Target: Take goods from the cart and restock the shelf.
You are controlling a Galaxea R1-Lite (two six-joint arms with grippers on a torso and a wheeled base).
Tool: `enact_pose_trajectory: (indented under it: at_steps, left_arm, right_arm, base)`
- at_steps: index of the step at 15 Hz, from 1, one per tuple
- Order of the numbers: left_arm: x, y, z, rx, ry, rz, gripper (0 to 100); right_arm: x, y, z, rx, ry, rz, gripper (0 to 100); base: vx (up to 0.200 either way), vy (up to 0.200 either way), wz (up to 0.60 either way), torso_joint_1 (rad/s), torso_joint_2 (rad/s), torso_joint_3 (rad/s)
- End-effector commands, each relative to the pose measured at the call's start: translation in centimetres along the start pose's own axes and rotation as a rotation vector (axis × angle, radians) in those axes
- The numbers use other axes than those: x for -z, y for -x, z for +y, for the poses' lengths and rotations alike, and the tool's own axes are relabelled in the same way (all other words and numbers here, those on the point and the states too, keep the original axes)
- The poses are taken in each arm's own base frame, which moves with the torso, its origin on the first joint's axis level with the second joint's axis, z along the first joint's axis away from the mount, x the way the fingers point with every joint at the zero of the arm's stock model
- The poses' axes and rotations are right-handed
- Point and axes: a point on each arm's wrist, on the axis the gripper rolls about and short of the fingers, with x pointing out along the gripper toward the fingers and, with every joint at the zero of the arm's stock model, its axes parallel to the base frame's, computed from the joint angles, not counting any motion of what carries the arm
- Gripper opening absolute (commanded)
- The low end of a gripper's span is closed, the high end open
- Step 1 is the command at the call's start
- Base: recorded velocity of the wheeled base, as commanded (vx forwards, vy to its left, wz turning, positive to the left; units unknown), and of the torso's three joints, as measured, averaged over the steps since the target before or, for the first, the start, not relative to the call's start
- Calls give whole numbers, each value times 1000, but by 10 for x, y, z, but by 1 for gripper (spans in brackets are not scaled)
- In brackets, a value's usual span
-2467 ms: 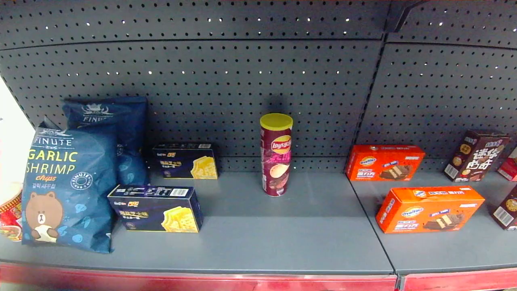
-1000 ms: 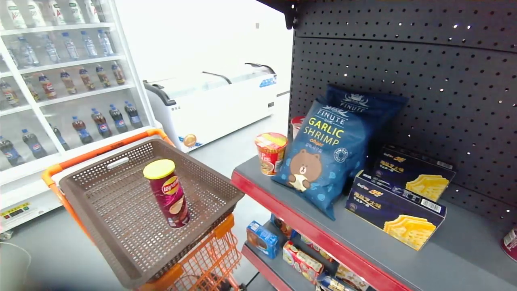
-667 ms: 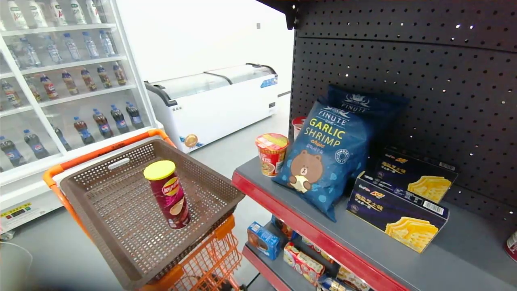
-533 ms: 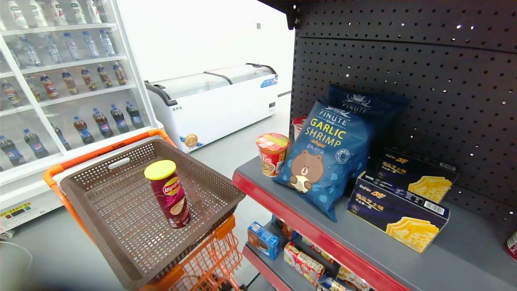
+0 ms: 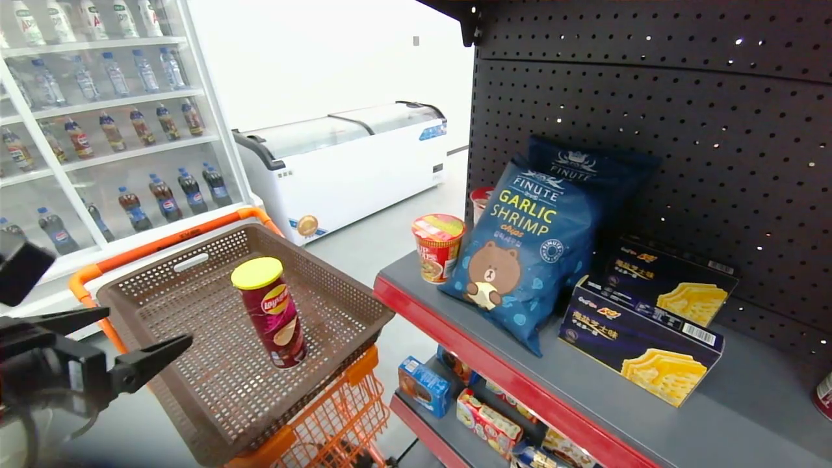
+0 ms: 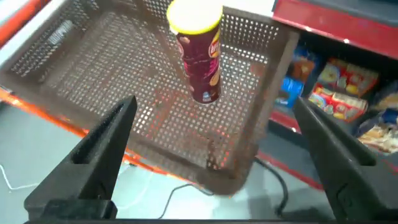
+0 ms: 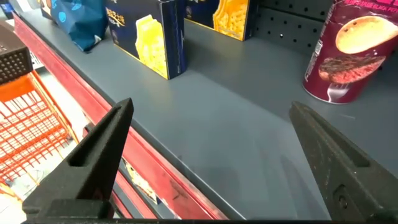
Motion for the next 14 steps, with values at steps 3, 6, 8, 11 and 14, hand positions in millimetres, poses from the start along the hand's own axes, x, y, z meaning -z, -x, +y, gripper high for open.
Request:
enact_pose_trajectory:
  at_steps: [3,6,8,11,14]
  left_arm:
    - [2,-96,21,28,-18,103,100]
    - [10,-121,26,36,-6,137,100]
    - [14,-133,26,37,-9,131,100]
    - [22,-151,25,47,-12,131,100]
    - [29,-168,21,58,-20,96,100]
  right_arm:
    - [0,0,0,-1,0,-2,100]
    - [0,0,0,-1,0,0,100]
    - [0,0,0,-1,0,0,100]
    - [0,0,0,-1,0,0,100]
    - [0,0,0,-1,0,0,100]
  base:
    - [0,0,0,0,0,0]
    - [0,0,0,0,0,0]
    - [0,0,0,0,0,0]
    - [0,0,0,0,0,0]
    - [0,0,0,0,0,0]
